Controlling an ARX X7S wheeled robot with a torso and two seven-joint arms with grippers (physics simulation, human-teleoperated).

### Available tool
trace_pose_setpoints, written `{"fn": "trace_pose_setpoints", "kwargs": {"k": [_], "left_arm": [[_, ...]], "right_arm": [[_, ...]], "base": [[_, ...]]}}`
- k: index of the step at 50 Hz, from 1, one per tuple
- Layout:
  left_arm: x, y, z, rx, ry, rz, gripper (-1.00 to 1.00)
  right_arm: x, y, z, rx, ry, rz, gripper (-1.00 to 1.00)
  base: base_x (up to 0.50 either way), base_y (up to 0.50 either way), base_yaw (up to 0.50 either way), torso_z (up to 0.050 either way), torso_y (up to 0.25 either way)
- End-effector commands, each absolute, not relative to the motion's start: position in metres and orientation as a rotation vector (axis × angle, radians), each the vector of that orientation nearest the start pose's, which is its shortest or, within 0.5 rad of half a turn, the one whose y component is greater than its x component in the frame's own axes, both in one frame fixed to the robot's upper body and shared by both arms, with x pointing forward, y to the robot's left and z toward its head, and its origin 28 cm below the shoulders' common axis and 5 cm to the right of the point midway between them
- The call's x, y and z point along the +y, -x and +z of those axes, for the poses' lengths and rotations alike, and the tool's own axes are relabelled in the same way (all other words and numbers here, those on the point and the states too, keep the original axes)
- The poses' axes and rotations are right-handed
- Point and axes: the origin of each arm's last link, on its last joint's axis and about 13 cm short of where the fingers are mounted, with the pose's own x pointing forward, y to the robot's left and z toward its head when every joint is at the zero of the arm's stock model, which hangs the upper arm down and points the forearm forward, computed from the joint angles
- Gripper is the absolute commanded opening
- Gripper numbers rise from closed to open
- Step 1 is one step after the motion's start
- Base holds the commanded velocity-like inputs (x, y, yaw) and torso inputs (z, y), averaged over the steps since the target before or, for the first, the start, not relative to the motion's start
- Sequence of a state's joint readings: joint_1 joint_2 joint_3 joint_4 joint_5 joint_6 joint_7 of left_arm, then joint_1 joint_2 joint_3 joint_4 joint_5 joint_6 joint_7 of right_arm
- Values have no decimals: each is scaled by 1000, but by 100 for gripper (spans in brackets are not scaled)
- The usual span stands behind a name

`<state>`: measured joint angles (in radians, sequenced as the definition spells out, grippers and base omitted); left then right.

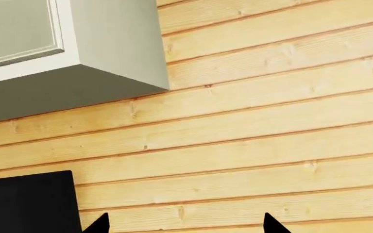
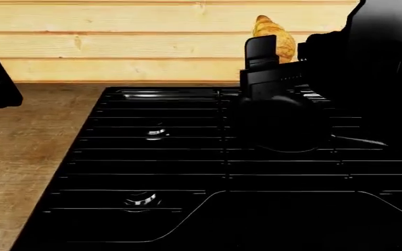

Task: Pick the croissant and place it on the pan. Then turn on the stove to warm the croissant.

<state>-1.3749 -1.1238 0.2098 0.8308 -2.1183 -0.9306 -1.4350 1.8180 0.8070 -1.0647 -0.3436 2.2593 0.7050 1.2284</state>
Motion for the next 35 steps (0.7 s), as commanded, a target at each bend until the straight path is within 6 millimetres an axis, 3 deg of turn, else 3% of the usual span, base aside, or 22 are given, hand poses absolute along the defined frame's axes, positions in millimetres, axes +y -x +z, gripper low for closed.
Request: {"fn": "trace_pose_setpoints", "kwargs": {"k": [1,14,25,35], "left_arm": [[257,-122,341,-320,-182,138,100],[257,-118,344,-327,-183,148,100],[258,-118,345,-330,-182,150,100],[258,-118,344,-330,-182,153,100]], "right_arm": [[-96,-209,390,249,104,172,-100],[-104,-218,395,404,142,140,-100],[-99,-222,402,542,161,91,-100],[-100,-231,390,585,189,69,-100]], "base": [[500,1,0,0,0],[14,9,0,0,1],[0,0,0,0,0],[0,0,0,0,0]]}}
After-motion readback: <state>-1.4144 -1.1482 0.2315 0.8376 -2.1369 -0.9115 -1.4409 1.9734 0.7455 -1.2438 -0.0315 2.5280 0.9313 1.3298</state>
